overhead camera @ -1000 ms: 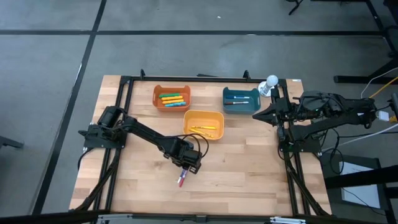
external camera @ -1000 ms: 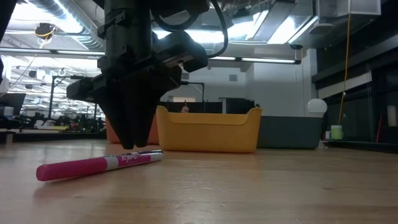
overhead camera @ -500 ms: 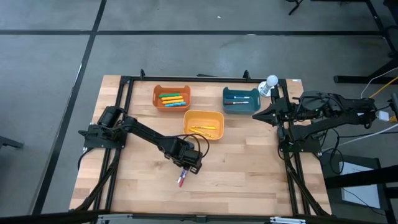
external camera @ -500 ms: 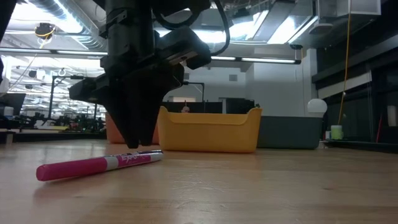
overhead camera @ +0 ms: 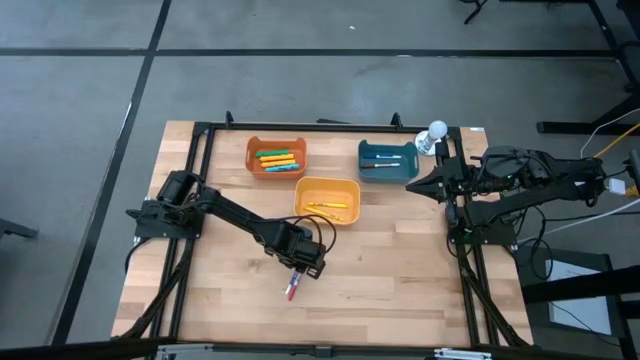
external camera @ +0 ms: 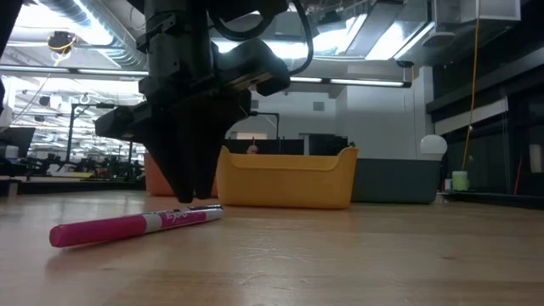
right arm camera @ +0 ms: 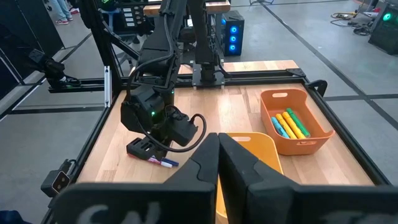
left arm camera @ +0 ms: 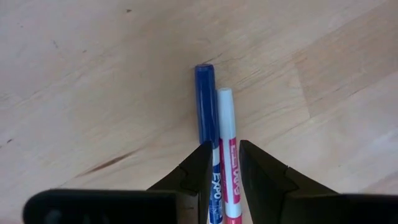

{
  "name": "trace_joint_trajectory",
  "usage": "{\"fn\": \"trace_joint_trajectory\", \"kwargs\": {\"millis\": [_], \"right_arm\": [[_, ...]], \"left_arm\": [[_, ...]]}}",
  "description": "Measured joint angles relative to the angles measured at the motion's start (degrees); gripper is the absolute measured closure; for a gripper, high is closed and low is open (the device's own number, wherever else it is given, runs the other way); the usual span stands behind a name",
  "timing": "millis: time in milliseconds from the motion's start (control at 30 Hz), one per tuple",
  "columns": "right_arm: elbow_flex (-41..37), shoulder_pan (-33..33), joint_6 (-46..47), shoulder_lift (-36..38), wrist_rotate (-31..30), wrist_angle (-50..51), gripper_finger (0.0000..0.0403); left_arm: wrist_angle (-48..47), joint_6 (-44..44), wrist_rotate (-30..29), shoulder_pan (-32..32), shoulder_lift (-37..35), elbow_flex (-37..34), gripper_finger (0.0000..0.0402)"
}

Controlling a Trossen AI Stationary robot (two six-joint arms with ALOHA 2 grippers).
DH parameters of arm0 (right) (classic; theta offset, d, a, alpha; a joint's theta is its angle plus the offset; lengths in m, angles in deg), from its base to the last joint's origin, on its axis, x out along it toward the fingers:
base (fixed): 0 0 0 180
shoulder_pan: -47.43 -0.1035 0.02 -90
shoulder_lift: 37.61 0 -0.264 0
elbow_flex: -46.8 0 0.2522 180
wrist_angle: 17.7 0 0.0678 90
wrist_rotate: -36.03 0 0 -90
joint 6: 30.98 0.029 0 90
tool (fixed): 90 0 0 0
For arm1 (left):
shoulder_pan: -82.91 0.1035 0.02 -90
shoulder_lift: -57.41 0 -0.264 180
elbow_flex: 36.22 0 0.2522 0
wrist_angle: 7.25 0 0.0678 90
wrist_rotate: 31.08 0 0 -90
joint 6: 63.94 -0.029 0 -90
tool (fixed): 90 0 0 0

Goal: Pick & Place Markers
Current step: Put the blue marker pen into the blue bin

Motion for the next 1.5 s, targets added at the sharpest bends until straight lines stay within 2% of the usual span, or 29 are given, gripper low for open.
{"fn": "trace_joint_trajectory", "kwargs": {"millis": [867,1033,1500], "right_arm": [[0.0,0.0,0.0,0.0,0.0,0.0,0.0393],[0.0,0.0,0.0,0.0,0.0,0.0,0.0393],[0.0,0.0,0.0,0.0,0.0,0.0,0.0393]], "left_arm": [[0.0,2.4,-3.3,0.0,0.0,0.0,0.0327],[-3.3,2.9,-2.3,0.0,0.0,0.0,0.0327],[-3.0,2.8,-2.3,-0.3,0.0,0.7,0.0327]]}}
